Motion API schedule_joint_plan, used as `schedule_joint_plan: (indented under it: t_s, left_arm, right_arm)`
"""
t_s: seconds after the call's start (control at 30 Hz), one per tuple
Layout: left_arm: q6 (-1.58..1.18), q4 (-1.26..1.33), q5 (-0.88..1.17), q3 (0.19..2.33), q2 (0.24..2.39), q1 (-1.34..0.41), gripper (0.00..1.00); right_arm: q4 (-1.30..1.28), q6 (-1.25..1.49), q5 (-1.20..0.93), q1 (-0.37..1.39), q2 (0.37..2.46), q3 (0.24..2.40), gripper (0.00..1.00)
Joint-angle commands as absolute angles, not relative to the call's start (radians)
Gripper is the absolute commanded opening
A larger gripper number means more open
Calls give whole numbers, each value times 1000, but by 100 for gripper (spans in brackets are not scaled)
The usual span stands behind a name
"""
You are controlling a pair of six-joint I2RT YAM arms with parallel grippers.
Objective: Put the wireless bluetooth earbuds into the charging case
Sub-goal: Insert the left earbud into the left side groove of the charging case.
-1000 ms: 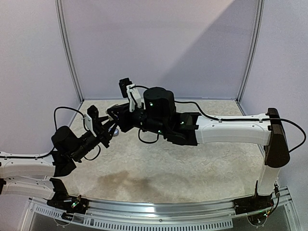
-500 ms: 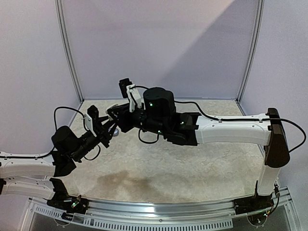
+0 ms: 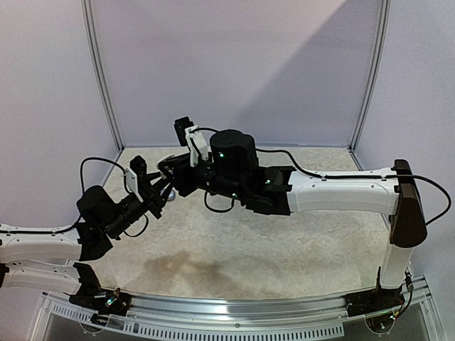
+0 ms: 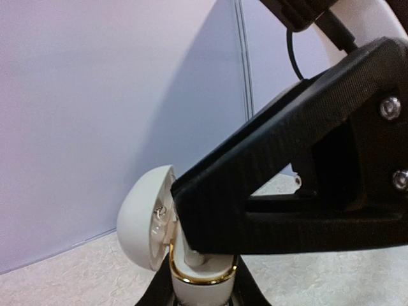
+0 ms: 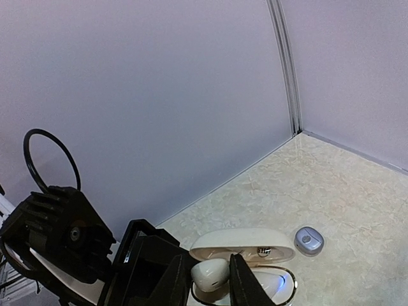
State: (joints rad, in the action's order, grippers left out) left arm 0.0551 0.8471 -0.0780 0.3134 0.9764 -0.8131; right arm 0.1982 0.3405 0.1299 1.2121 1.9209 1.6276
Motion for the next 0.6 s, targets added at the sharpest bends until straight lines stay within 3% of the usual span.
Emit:
schedule_joint_plan:
  t_s: [0.0,0.57]
  left_arm:
    - [43,898,-57,334,968,-804,0]
    - [5,896,-44,331,965,-803,0]
  right_arm:
    - [141,331,155,1218,1952,1638,24]
    - [113,306,185,1218,1953,1650,32]
